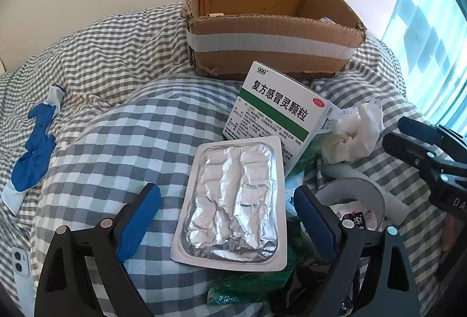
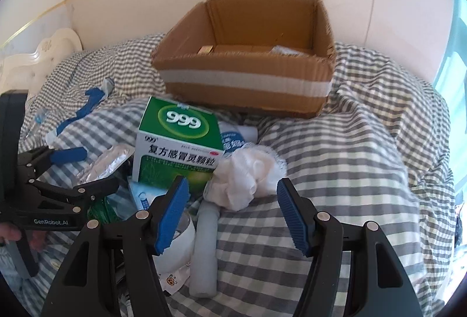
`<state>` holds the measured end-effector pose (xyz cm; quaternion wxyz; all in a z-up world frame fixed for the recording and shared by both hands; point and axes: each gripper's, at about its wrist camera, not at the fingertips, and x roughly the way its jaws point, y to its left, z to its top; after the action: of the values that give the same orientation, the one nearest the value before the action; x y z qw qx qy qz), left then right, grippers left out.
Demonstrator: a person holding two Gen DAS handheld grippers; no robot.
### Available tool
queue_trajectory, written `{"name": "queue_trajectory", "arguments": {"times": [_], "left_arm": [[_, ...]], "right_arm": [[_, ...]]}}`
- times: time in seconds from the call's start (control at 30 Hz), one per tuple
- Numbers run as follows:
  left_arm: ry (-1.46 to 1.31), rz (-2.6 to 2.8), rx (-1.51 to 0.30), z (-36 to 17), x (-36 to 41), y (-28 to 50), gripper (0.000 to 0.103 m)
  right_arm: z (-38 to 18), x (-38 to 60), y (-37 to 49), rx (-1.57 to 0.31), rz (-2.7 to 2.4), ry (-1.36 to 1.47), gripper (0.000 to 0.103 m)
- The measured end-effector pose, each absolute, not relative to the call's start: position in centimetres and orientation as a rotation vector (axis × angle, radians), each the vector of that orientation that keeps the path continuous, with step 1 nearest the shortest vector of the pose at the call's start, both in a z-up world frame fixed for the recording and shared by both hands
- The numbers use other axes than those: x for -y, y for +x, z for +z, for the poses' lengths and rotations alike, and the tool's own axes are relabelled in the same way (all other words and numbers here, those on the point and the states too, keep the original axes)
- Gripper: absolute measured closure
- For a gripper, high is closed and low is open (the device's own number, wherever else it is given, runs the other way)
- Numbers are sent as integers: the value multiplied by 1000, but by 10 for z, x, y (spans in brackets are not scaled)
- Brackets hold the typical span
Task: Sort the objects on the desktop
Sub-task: 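Grasp the foil blister pack with the left gripper while the right gripper reaches the tissue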
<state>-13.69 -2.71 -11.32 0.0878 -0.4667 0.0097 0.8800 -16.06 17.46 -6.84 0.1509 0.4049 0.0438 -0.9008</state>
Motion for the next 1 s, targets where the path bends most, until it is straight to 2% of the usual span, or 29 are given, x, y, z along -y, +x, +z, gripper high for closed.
{"name": "queue_trajectory", "arguments": {"times": [0.3, 0.43, 0.53, 0.63, 0.73, 0.9, 1.0], "left_arm": [[-1396, 2515, -20, -125, 15, -135, 8], [-1404, 2498, 54, -121, 23, -138, 10], [-1411, 2492, 123, -119, 33, -140, 17], [-1441, 2500, 158, -117, 44, -143, 33], [-1461, 2476, 147, -115, 45, -144, 33], [-1488, 2489, 1, -123, 31, -146, 32], [-1497, 2481, 9, -126, 29, -150, 28]], "right_arm": [[-81, -174, -164, -98, -2558, 1215, 40], [-79, -177, -163, -80, -2563, 1215, 40], [-80, -177, -163, -76, -2565, 1220, 40], [-80, -178, -162, -71, -2566, 1216, 40], [-80, -179, -162, -69, -2564, 1220, 40], [-82, -175, -166, -82, -2545, 1242, 40], [-86, -169, -175, -113, -2526, 1268, 30]]}}
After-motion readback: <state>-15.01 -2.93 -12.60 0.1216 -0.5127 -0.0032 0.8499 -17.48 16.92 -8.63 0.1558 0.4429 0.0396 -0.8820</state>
